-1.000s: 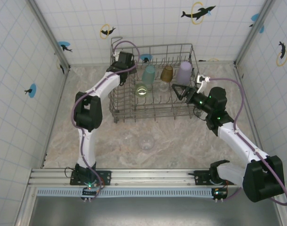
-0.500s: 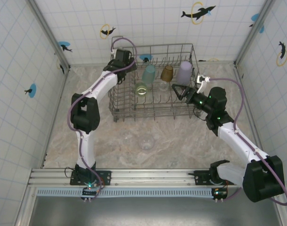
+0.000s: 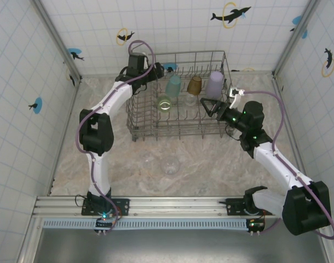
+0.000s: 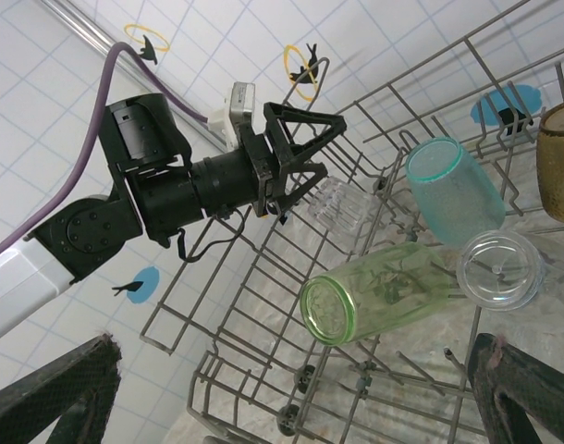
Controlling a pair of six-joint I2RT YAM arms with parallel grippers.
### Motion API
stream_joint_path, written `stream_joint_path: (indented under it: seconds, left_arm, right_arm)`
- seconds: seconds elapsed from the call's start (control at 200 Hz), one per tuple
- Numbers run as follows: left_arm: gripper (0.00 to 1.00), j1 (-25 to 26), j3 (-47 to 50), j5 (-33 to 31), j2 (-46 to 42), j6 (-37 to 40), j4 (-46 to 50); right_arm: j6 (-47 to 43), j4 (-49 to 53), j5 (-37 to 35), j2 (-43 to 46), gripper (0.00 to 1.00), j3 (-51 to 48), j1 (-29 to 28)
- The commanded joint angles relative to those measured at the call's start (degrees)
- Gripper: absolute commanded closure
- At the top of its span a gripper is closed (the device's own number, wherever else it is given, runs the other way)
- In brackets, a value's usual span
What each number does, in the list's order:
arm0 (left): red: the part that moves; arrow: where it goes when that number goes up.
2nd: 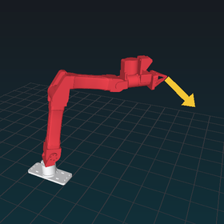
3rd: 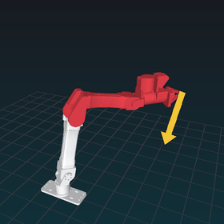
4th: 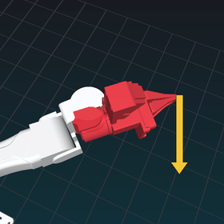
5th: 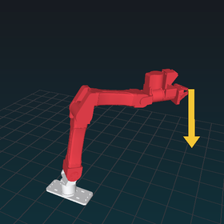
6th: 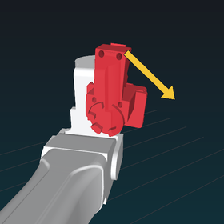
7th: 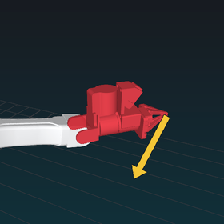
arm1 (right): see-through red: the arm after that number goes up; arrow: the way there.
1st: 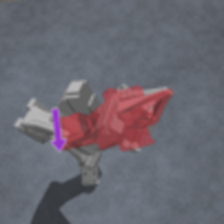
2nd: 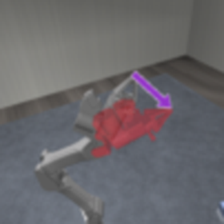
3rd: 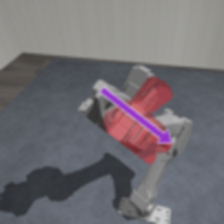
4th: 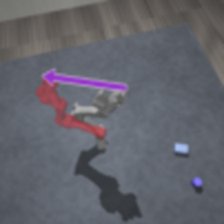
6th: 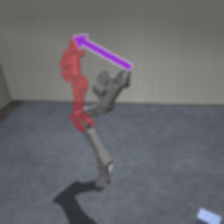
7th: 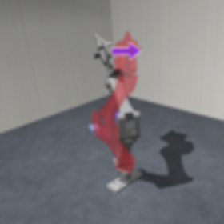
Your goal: Load the cups into the dish rack
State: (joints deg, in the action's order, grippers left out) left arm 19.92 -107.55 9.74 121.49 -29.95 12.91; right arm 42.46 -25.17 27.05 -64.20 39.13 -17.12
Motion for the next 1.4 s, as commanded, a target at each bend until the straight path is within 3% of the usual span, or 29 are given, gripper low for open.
stream_joint_path:
  seconds: [0.0,0.555,0.826,1.021,1.291,1.391]
  left_arm:
    - [0.03,-0.26,0.37,7.52,-3.66,-1.15,-1.80]
    - [0.02,-0.22,12.24,23.20,-12.09,-13.30,-16.61]
    - [0.02,0.18,18.78,19.97,-19.69,-13.84,-20.27]
    - [0.02,1.85,24.06,14.88,-27.22,-7.89,-20.65]
    - [0.02,2.86,32.05,15.50,-35.56,-8.04,-11.79]
    - [0.02,3.69,36.82,12.19,-39.84,-6.34,-7.55]
  right_arm:
    - [-0.79,0.29,0.03,0.83,0.00,-1.38,0.40]
    - [-2.03,1.85,-0.07,1.27,0.00,-1.96,0.80]
    - [-2.57,3.20,-1.29,0.54,0.00,-1.57,0.83]
    - [-3.20,4.66,-0.93,-0.38,0.00,-0.55,0.73]
    - [-5.11,6.78,-1.69,-0.81,0.00,-0.42,0.70]
    - [-6.03,7.93,-2.31,-1.45,0.00,-0.11,0.72]
